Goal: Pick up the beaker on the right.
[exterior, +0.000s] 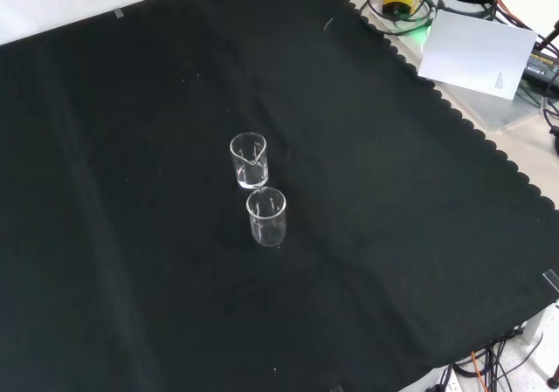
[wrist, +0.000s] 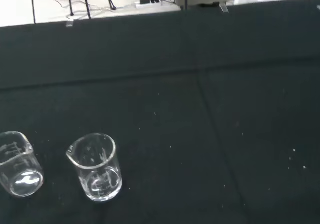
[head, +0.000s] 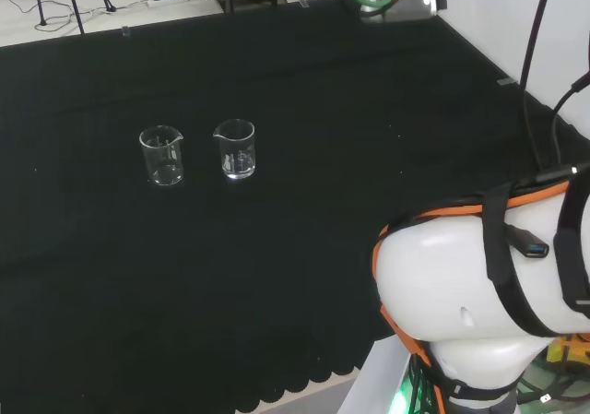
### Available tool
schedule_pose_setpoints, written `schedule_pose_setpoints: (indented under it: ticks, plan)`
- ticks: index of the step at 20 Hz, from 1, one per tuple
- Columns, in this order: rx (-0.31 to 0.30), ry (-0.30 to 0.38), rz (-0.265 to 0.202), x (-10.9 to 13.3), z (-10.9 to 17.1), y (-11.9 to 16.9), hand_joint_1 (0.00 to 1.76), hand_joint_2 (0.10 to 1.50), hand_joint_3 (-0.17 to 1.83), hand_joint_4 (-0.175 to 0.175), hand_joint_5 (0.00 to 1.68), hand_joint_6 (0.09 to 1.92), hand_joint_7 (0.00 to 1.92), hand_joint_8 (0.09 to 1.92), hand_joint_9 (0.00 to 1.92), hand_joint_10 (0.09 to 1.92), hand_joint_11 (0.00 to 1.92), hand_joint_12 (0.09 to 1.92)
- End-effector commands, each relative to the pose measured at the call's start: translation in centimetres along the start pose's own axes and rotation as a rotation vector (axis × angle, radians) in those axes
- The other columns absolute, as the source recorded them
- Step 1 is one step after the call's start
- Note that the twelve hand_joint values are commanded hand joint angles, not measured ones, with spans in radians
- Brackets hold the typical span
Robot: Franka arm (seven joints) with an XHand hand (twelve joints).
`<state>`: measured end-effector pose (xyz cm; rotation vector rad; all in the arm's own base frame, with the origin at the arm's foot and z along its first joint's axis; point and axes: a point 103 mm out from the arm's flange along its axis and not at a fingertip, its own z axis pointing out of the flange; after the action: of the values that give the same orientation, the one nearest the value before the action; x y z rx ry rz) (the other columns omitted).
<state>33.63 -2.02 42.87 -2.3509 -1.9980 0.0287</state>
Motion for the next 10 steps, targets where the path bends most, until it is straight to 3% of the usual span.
schedule_pose_setpoints:
  ticks: [1,10]
  plan:
    - [0.014,0.054,0.011,-1.4,3.6,2.2,0.18,1.21,0.33,-0.036,0.4,0.09,0.15,0.54,0.24,0.67,0.0,1.24]
    - [0.052,0.121,-0.033,-2.5,9.6,5.5,0.21,1.21,0.31,-0.039,0.42,0.09,0.15,0.54,0.24,0.67,0.0,1.24]
